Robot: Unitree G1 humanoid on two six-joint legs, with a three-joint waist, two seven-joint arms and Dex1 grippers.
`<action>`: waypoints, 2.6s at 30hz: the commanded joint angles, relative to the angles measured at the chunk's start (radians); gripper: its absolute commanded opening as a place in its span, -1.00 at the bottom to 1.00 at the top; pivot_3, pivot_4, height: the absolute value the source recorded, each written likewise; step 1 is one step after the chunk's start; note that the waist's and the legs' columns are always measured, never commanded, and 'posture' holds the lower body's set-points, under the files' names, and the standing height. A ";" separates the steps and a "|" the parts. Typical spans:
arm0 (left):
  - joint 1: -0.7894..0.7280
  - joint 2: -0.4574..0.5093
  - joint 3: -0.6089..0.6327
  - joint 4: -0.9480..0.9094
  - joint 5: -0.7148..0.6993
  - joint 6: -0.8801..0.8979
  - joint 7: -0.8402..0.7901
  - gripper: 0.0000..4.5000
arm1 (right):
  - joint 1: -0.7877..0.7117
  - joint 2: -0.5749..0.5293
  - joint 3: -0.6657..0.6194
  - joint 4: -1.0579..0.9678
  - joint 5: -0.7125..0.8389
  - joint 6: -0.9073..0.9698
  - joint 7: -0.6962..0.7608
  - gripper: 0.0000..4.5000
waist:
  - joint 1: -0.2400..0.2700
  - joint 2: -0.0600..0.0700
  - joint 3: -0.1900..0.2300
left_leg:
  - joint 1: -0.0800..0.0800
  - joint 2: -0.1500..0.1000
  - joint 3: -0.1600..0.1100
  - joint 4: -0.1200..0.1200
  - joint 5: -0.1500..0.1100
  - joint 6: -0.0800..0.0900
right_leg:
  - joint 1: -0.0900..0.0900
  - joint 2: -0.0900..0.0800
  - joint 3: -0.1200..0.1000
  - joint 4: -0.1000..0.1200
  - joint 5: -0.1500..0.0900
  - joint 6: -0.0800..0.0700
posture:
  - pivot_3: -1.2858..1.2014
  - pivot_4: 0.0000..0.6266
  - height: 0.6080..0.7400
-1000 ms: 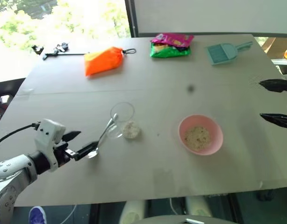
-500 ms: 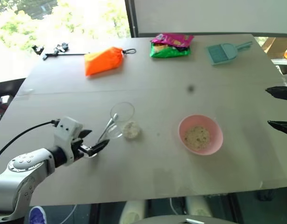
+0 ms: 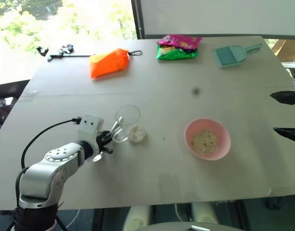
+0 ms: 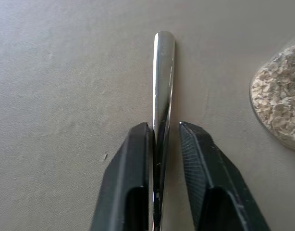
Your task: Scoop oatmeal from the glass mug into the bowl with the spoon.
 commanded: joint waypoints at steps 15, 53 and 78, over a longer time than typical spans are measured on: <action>-0.139 0.005 0.199 0.064 0.079 -0.232 0.028 -0.98 | -0.183 0.074 0.063 -0.095 -0.150 0.057 -0.381 1.00 | 0.003 -0.001 0.001 | -0.001 0.000 -0.001 0.001 0.000 -0.001 | -0.001 0.001 -0.001 0.001 0.000 0.000 | 0.03 -0.52 1.00; -0.669 0.017 -0.170 0.122 0.197 -0.734 -0.358 -0.98 | -1.057 0.786 0.217 0.085 0.189 0.858 -1.285 1.00 | -0.078 -0.002 0.001 | -0.017 -0.005 -0.011 0.013 0.001 -0.002 | -0.011 -0.002 -0.015 0.014 0.000 0.000 | 0.03 -0.52 1.00; -0.678 -0.047 -0.222 0.136 0.231 -0.770 -0.373 -1.00 | -1.027 0.722 0.236 0.048 0.241 0.943 -1.277 -0.99 | -0.077 -0.002 0.001 | -0.017 -0.005 -0.011 0.016 0.001 -0.002 | -0.012 -0.002 -0.014 0.015 0.000 0.000 | 0.03 -0.52 1.00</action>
